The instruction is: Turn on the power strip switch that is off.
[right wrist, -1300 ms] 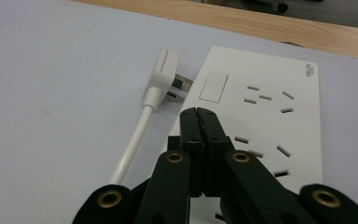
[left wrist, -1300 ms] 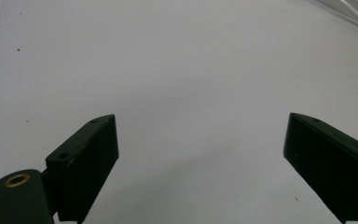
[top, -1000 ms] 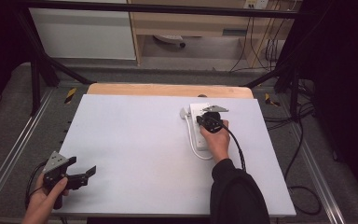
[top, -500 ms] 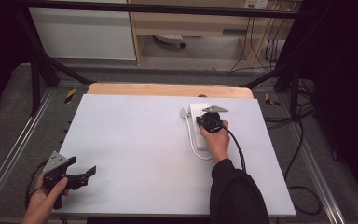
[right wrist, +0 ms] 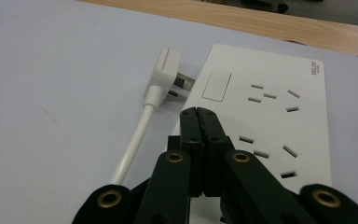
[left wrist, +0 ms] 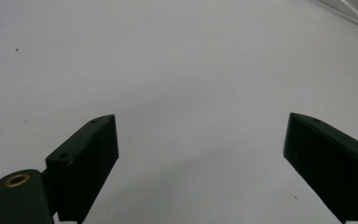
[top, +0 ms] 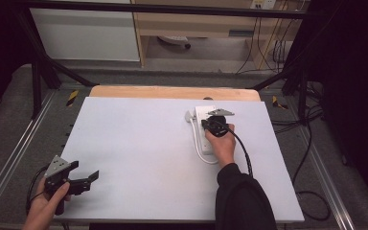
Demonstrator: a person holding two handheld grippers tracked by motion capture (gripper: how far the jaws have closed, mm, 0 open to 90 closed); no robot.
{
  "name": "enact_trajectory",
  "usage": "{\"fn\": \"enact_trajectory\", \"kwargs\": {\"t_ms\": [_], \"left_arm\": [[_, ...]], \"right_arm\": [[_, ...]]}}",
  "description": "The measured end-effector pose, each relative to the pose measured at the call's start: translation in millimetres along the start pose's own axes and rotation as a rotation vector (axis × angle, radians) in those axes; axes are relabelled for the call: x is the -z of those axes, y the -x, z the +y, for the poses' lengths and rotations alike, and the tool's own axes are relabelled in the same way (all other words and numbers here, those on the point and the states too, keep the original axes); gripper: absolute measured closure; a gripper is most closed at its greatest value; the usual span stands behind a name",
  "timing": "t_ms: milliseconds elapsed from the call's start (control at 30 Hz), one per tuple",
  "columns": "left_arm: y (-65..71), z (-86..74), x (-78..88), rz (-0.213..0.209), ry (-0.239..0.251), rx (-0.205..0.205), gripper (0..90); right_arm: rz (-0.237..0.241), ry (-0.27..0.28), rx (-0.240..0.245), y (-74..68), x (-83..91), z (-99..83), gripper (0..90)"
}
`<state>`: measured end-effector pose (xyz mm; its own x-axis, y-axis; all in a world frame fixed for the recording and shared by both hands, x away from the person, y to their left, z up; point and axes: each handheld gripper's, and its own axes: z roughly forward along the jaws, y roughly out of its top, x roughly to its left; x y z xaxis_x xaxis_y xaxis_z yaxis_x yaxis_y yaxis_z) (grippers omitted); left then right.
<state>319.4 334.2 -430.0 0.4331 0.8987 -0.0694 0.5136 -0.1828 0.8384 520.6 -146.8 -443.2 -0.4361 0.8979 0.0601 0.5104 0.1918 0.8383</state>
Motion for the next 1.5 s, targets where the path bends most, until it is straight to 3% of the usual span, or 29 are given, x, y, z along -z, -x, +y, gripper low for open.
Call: {"fn": "enact_trajectory", "kwargs": {"t_ms": [1500], "left_arm": [[0.5,-0.2,-0.7,-0.003,-0.010,-0.006,10.2]], "right_arm": [[0.009,0.007,-0.018,2.0,-1.0,-0.8,90.0]]}}
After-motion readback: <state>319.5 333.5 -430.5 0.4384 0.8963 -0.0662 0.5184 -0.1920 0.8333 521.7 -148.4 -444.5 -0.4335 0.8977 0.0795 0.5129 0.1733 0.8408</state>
